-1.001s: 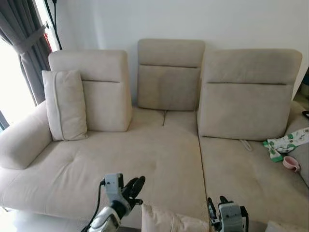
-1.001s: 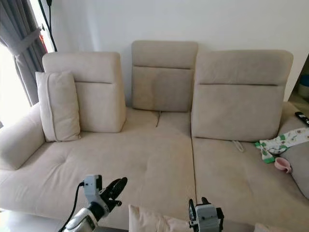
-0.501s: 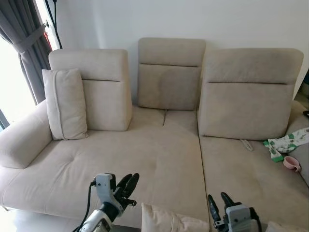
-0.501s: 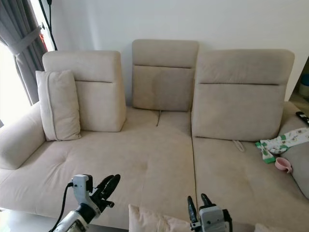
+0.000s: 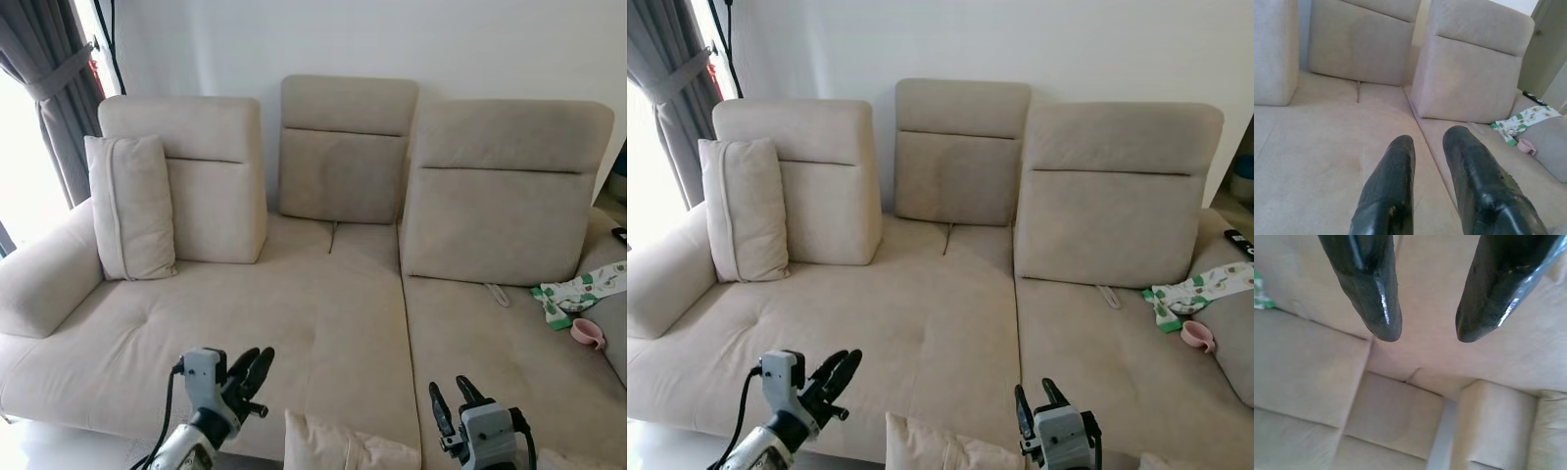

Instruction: Move the pillow to the sofa from floor

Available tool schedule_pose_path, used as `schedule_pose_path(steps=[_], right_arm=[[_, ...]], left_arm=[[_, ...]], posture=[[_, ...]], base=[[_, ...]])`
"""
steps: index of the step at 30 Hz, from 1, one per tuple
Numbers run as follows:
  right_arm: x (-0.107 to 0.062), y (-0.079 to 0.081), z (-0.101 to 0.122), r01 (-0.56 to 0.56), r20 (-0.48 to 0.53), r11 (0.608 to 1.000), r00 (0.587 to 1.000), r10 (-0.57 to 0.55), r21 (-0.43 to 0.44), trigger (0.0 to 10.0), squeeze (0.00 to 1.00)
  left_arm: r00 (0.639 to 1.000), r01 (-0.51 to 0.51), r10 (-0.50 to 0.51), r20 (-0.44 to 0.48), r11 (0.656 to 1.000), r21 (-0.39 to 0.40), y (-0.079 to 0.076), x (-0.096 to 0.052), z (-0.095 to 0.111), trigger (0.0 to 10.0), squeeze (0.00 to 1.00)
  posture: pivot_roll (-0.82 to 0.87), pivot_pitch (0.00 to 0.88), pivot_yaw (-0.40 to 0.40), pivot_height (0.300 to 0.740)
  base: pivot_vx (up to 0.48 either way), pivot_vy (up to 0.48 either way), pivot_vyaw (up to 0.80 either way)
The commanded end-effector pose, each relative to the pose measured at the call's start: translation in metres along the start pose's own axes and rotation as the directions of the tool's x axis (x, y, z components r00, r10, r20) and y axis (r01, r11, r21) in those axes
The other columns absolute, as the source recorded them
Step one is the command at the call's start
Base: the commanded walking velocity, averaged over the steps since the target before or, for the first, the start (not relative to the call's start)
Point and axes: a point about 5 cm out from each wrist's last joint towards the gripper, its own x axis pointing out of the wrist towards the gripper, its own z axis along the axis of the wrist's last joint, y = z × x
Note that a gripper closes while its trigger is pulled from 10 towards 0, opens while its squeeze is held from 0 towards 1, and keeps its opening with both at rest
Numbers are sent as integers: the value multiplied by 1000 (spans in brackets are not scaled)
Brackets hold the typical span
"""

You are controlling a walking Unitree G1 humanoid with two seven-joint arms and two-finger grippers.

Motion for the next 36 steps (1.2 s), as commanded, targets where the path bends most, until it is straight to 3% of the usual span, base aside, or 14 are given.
schedule_pose_path(steps=[1,12,20,36], right_arm=[[-1,7,1,-34,4,999,999,34,17,10000,0],[-7,10,1,-9,-9,1000,1000,9,0,10000,0],[-1,14,-2,-24,-5,1000,1000,24,8,10000,0],[1,17,1,-33,0,999,999,33,9,10000,0]], left_arm=[[999,-2,2,-38,1000,0,-1,-3,-5,10000,0],[997,50,-53,-54,997,-67,-8,-1,-6,10000,0],[997,42,-42,-63,999,-3,-15,5,-8,10000,0],[997,21,-21,-70,1000,-7,-17,4,-10,10000,0]], posture=[[91,0,29,735],[82,0,29,735],[79,0,31,735],[83,0,21,735]], base=[[0,0,0],[0,0,0],[0,0,0],[0,0,0]])
